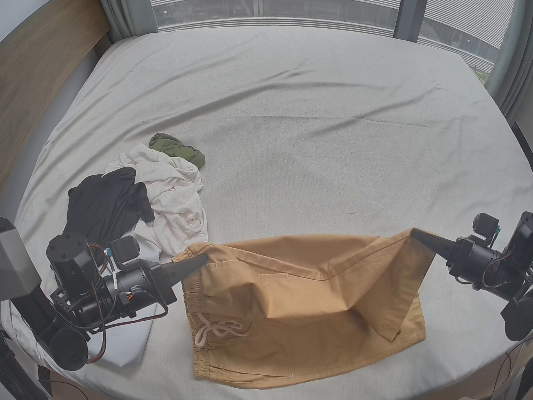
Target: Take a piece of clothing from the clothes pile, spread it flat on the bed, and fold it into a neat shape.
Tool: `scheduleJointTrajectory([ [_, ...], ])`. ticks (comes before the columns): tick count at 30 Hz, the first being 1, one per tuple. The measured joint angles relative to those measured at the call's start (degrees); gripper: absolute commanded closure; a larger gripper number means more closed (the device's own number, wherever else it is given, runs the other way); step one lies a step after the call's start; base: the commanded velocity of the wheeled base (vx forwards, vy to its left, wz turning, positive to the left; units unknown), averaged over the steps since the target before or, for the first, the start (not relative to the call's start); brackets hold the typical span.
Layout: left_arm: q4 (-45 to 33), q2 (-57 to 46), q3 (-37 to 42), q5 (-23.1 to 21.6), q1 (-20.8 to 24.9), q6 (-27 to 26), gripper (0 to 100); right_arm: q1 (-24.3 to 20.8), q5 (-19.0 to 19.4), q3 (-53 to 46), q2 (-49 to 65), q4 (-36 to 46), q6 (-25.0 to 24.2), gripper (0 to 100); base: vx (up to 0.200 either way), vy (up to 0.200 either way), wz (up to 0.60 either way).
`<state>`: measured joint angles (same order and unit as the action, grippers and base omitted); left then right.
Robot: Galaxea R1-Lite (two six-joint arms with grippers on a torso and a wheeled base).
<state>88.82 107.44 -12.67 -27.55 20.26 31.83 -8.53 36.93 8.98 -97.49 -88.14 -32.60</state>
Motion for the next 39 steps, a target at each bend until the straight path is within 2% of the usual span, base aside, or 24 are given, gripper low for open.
scheduleJointTrajectory([
  [13, 0.0, 1.7, -7.8, -0.2, -3.8, -0.2, 100, 3.7, 3.9, 0.4, 0.9, 0.0, -2.0, 100, 0.000, 0.000, 0.00],
  [19, 0.1, 1.9, -10.1, 0.2, -4.1, -0.4, 100, 4.8, 4.3, 0.7, 1.7, 0.0, -2.2, 100, 0.000, 0.000, 0.00],
  [25, 0.1, 1.9, -11.7, 0.3, -4.5, -0.4, 100, 6.8, 6.3, 0.9, 2.5, 0.0, -2.4, 100, 0.000, 0.000, 0.00],
  [33, 0.1, 1.9, -13.4, 0.5, -5.0, -0.2, 100, 9.7, 9.2, 1.5, 4.4, 0.0, -5.2, 100, 0.000, 0.000, 0.00],
  [39, 0.1, 2.0, -15.0, 2.3, -5.2, 0.0, 100, 11.5, 9.9, 1.7, 5.1, 0.0, -5.4, 100, 0.000, 0.000, 0.00],
])
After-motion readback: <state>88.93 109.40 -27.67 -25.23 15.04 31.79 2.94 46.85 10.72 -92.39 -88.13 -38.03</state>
